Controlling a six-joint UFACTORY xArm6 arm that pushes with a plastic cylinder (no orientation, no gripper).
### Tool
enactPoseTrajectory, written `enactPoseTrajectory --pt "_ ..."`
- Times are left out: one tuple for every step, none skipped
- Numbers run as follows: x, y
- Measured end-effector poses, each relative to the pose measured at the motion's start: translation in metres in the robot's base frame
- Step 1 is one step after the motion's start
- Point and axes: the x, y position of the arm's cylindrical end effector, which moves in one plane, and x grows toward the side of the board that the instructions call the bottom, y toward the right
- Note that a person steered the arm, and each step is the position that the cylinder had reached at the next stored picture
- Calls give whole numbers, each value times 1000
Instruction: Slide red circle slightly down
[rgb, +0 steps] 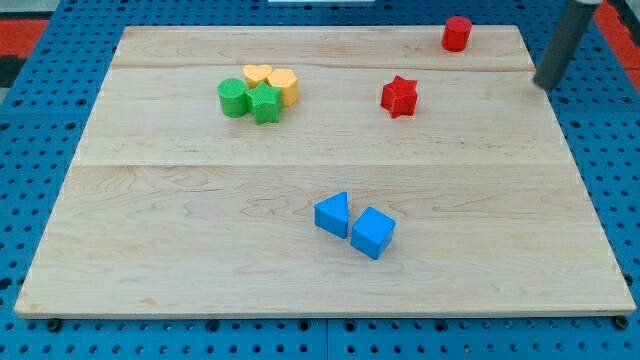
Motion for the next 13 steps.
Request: enactPoseTrajectory --pt "-35 30" --pt "-85 29" --pt "-109 21" --pt "-109 -16" --pt "-109 -60" --pt "-97 -93" --pt "-60 -104" --pt "-62 -93" --pt "-97 -39" --pt "-109 -33" --pt "-109 -43" --pt "-109 -92" --pt "-108 -126"
